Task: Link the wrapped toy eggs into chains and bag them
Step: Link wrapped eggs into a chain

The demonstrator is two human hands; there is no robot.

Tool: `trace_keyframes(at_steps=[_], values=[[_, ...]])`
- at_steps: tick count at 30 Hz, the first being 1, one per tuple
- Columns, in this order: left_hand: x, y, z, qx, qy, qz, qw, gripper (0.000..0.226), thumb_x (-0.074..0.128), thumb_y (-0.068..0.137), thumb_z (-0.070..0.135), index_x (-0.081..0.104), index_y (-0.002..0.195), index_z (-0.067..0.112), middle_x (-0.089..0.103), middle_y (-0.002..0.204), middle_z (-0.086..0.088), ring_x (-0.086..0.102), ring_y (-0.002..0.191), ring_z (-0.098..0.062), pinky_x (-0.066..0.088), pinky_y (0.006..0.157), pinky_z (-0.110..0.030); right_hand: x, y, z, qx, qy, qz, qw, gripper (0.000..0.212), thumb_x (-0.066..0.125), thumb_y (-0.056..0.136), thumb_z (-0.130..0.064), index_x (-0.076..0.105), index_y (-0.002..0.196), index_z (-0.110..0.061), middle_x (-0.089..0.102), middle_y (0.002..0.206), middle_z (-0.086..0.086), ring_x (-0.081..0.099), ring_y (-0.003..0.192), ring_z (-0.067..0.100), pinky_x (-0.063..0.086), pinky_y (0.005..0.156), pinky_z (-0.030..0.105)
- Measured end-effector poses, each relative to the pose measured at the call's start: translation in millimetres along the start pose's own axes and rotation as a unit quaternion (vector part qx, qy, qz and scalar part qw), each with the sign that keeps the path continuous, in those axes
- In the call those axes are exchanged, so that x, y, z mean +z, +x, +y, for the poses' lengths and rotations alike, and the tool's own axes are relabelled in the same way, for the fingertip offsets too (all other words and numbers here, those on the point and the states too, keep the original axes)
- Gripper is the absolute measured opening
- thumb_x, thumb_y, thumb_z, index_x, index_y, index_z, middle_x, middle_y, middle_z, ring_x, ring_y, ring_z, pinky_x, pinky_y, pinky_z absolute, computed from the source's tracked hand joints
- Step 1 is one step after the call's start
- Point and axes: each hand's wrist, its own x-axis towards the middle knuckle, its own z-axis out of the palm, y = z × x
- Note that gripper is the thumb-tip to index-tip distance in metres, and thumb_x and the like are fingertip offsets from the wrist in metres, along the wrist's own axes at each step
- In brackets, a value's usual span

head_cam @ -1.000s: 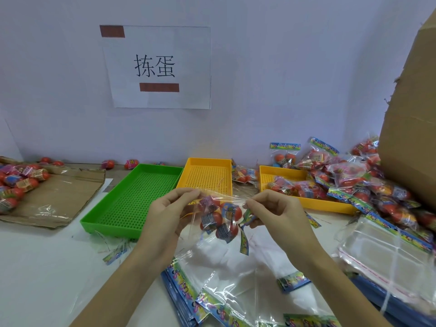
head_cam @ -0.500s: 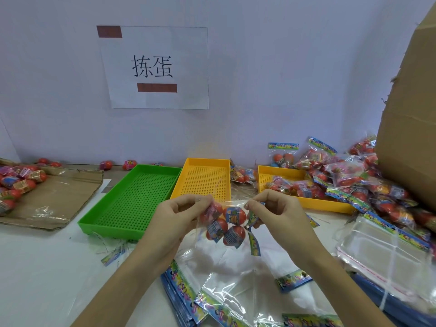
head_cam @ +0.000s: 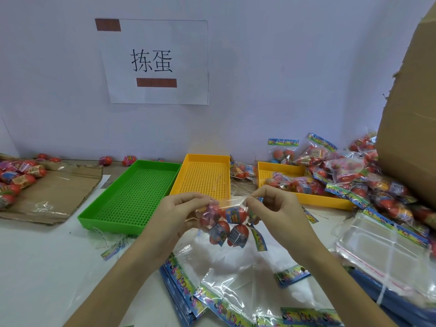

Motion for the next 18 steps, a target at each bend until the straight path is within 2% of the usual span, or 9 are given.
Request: trace_keyframes(at_steps=[3,7,9,11,14,16,18], values=[[1.1,-0.4,-1.4,-0.017,-0.002,-0.016,1.0,0.034,0.079,0.08,0.039,0.084,0.094,0.008,0.078,0.097,-0.019,0.071,0.08,-0.021,0.062,0.073,-0.03,-2.2,0.1,0.4,0.003,-0.002,0.006,1.0,0.016,0.068,0.095,-0.016,0.072,0.08,-0.017,0.069,0.067,0.001,0.065,0.06,0.007,0.052,0.058,0.016],[-0.2,-1.2,-4.8,-0.021,-0.007,0.007,1.0,0.036,0.089,0.067,0.037,0.083,0.087,0.009,0.077,0.087,-0.013,0.07,0.074,-0.016,0.059,0.07,-0.025,-3.3,0.0,-0.6,-0.008,0.001,-0.007,1.0,0.013,0.069,0.095,-0.014,0.073,0.082,-0.013,0.069,0.067,0.001,0.065,0.06,0.007,0.052,0.06,0.015],[0.8,-0.3,-6.4,-0.026,-0.039,0.02,0.999,0.033,0.089,0.063,0.035,0.083,0.083,0.009,0.077,0.086,-0.012,0.069,0.071,-0.014,0.058,0.07,-0.024,-2.5,-0.7,-1.6,-0.015,0.0,-0.01,1.0,0.012,0.07,0.096,-0.02,0.075,0.086,-0.016,0.071,0.07,0.0,0.066,0.063,0.008,0.054,0.063,0.016],[1.4,1.8,-8.1,-0.034,-0.108,0.049,0.992,0.026,0.088,0.063,0.029,0.083,0.08,0.01,0.077,0.087,-0.012,0.069,0.071,-0.014,0.06,0.071,-0.025,0.9,-1.1,-2.3,0.001,0.054,-0.019,0.998,0.02,0.065,0.097,-0.036,0.075,0.098,-0.019,0.074,0.083,0.001,0.071,0.076,0.012,0.057,0.07,0.021],[4.5,6.3,-12.0,-0.056,-0.234,0.114,0.964,0.019,0.08,0.073,0.019,0.08,0.087,0.006,0.078,0.089,-0.012,0.073,0.071,-0.015,0.064,0.069,-0.026,11.3,-0.7,-4.2,0.116,0.199,-0.059,0.971,0.053,0.059,0.087,-0.06,0.066,0.121,-0.02,0.077,0.108,0.005,0.074,0.101,0.02,0.061,0.082,0.032],[8.8,7.1,-16.5,-0.046,-0.276,0.135,0.951,0.024,0.075,0.084,0.014,0.073,0.1,-0.003,0.078,0.094,-0.018,0.077,0.075,-0.02,0.065,0.069,-0.028,20.7,-5.2,-3.6,0.151,0.208,-0.11,0.96,0.065,0.064,0.082,-0.062,0.062,0.129,-0.017,0.076,0.115,0.009,0.073,0.108,0.024,0.061,0.091,0.041],[13.4,6.8,-21.0,-0.026,-0.258,0.132,0.957,0.021,0.069,0.095,0.011,0.066,0.105,-0.006,0.078,0.103,-0.023,0.079,0.087,-0.026,0.065,0.074,-0.029,30.9,-12.9,-2.0,0.125,0.199,-0.134,0.963,0.054,0.07,0.089,-0.05,0.064,0.128,-0.013,0.076,0.116,0.009,0.073,0.109,0.026,0.061,0.093,0.043]])
